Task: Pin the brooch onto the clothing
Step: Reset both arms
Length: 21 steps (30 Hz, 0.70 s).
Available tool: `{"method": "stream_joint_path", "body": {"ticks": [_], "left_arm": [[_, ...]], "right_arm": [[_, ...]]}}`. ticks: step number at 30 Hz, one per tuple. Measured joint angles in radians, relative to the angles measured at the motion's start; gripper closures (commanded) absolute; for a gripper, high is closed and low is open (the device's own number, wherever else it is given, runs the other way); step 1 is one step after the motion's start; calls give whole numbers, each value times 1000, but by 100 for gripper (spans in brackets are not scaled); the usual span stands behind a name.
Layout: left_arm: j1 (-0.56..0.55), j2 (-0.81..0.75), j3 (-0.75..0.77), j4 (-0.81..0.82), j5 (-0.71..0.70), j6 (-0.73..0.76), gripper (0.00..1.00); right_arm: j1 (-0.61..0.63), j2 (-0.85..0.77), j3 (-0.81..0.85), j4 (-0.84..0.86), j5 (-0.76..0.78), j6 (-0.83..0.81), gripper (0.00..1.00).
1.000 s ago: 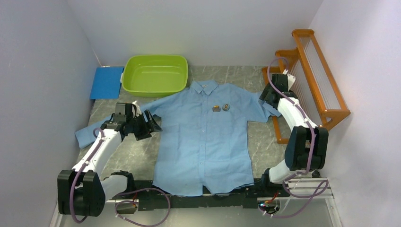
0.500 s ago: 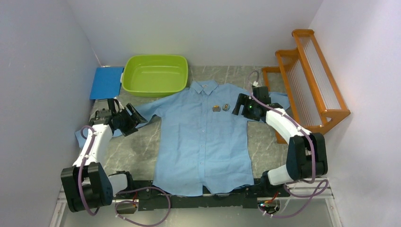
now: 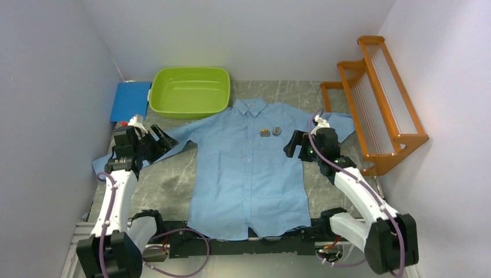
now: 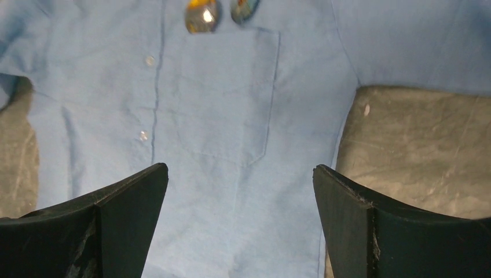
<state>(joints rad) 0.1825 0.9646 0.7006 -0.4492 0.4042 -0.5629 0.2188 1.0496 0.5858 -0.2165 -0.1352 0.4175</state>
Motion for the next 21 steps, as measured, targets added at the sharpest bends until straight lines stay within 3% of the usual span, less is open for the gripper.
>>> {"method": "stream_joint_path", "body": {"ticks": [9,13,17,21], "left_arm": [[0,-172,-87,161,-45,-8,18],[0,-251,-116,230,-135,-6,16],[0,-253,-158,335,-227,-4,7],[0,-227,-272,475,-359,-34,5]], "right_arm": [[0,-240,-145,168,80,-24,0],[0,-360,-275,286,103,-85,0],[0,-469,-390,433,148,-172,0],[0,-502,-477,571,219,-263,0]]}}
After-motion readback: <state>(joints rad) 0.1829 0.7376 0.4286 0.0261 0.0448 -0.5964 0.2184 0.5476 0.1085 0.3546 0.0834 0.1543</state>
